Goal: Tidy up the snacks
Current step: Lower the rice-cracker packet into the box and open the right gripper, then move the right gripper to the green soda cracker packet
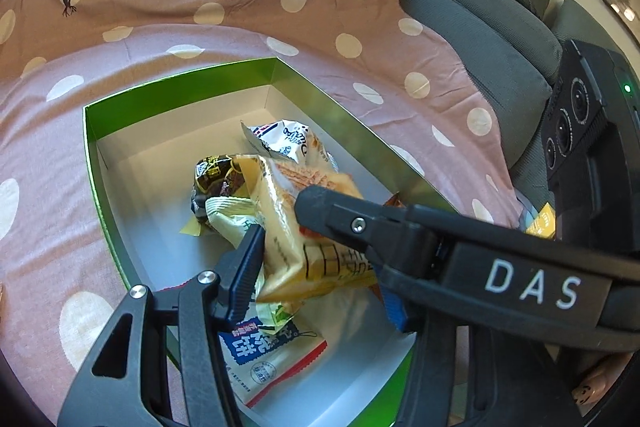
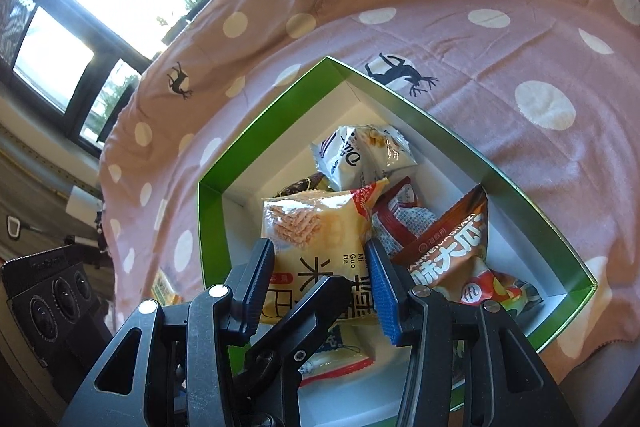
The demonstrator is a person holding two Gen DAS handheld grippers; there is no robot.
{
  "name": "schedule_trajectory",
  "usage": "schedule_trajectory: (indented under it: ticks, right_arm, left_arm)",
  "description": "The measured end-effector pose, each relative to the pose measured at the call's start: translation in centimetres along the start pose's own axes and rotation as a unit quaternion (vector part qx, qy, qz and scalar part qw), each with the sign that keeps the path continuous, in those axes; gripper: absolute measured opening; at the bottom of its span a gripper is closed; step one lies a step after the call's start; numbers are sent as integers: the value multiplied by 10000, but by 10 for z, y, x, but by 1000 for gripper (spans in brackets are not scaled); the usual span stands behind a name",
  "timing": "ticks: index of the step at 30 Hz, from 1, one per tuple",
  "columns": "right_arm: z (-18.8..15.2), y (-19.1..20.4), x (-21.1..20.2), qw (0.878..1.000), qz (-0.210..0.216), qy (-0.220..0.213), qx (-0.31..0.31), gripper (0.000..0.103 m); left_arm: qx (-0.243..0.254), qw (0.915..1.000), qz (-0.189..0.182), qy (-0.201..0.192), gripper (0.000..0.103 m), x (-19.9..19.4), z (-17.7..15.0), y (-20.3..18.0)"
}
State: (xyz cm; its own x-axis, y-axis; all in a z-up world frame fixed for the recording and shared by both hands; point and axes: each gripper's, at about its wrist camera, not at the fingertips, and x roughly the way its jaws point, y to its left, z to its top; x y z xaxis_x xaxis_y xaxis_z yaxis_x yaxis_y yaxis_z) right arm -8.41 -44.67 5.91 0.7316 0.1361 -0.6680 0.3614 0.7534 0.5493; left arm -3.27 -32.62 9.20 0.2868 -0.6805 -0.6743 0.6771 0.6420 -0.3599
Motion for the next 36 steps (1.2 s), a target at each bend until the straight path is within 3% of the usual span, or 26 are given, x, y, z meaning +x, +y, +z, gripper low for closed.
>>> schedule_trajectory:
  ticks: [4, 6, 14, 18, 24, 28, 33, 36]
  right_arm:
    - [0, 3, -3, 9999, -57, -90, -34, 50]
    - [0, 7, -6, 9998, -84, -176, -108, 54]
    - [-9, 45, -18, 9962, 105, -557, -662, 73]
    - [-16, 71, -20, 9919, 183, -754, -1008, 80]
    - [-35, 115, -10, 9827, 349, -814, -1624, 81]
    - [-49, 145, 14, 9770, 614, -499, -1981, 81]
    - [-64, 179, 55, 9715, 1034, 192, -2124, 81]
    - [-64, 201, 84, 9659, 1291, 690, -2138, 81]
  left_arm:
    - [-54, 9999, -74, -122, 61, -15, -3, 5]
    - [-91, 9996, -67, -246, 69, -27, -4, 11]
    - [-561, 9929, 541, -896, 93, -100, -19, 62]
    - [-1102, 9821, 1046, -1109, 99, -139, -36, 107]
    - [-1721, 9600, 1831, -1233, 101, -182, -59, 174]
    - [-2104, 9493, 1991, -1222, 101, -186, -78, 219]
    - [-2372, 9483, 1919, -876, 98, -170, -85, 255]
    - [-2491, 9459, 1861, -931, 94, -165, -81, 260]
